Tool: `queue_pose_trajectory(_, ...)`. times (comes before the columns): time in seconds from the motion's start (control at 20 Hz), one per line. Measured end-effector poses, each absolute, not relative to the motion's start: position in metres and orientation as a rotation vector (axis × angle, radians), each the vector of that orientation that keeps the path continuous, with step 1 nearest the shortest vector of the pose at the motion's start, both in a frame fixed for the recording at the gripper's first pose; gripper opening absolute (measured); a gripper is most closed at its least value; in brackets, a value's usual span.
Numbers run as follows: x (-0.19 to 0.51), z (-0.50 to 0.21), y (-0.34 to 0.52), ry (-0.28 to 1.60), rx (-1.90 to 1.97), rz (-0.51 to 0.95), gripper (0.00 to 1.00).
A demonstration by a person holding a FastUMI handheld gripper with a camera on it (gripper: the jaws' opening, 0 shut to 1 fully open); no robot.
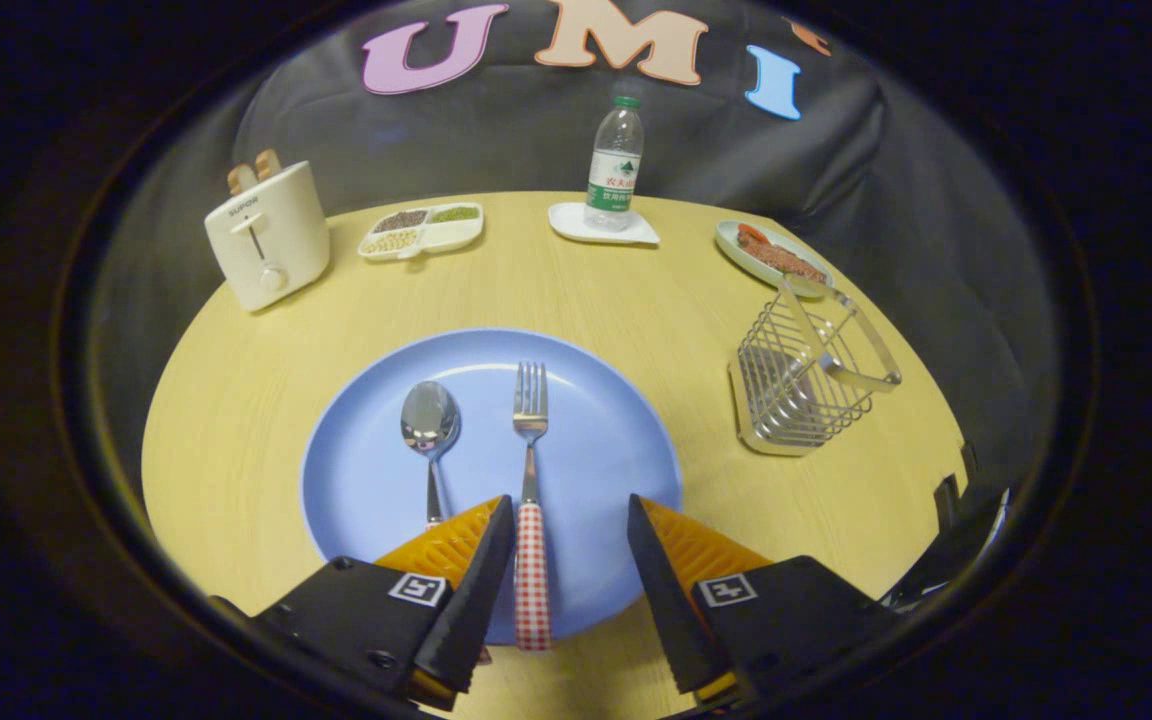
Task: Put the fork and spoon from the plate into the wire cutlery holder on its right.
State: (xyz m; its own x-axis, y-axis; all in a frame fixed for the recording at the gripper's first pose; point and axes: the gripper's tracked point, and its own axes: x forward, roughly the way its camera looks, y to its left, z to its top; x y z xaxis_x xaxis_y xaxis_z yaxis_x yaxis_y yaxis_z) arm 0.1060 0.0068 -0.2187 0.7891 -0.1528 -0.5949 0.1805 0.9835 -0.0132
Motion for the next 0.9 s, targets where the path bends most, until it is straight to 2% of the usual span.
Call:
queue_pose_trajectory(0.45, 0.104, -0.227, 0.016, 0.603, -0.005, -0.1, 0.48)
queue_pose_trajectory(0.75, 0.104, -0.228, 0.025, 0.575, 0.072, -0.06, 0.19)
queue_pose_trajectory(0.9, 0.105, -0.229, 0.025, 0.574, 0.092, -0.05, 0.14)
